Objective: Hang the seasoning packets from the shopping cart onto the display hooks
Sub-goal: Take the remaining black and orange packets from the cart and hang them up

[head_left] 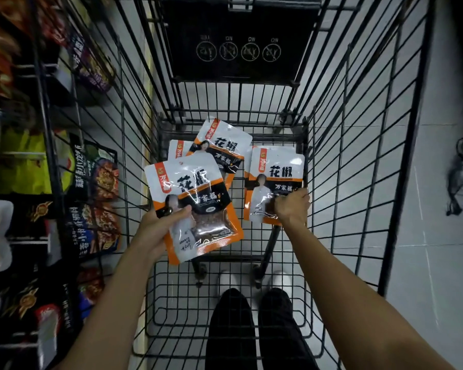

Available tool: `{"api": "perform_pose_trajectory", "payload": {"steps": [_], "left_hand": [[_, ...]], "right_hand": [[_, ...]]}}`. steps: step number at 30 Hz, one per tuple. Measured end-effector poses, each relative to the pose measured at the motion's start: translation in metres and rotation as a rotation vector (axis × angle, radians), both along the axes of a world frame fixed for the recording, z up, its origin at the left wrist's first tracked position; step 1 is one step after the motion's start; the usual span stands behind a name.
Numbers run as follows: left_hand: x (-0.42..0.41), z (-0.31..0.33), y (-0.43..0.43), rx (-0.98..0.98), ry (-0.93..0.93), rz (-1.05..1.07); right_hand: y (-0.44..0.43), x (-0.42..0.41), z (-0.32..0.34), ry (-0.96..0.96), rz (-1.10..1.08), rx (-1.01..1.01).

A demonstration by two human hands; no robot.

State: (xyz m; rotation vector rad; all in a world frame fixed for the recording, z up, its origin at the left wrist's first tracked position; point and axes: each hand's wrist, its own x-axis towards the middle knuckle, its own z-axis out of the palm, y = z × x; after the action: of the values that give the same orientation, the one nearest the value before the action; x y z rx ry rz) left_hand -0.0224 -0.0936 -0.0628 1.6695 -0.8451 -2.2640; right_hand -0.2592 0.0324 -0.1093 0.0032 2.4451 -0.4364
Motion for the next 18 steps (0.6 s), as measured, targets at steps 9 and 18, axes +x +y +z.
{"api": "perform_pose_trajectory", "payload": {"steps": [9, 18], "left_hand": [[-0.006, 0.003, -0.001, 0.03, 0.001, 0.065], [0.007, -0.005, -0.008, 0.015, -0.07, 0.067]], "right_hand": [[-0.019, 0.003, -0.016, -0.128, -0.205, -0.06], [-0.029, 0.025, -0.031, -0.281, -0.46, -0.351]]}}
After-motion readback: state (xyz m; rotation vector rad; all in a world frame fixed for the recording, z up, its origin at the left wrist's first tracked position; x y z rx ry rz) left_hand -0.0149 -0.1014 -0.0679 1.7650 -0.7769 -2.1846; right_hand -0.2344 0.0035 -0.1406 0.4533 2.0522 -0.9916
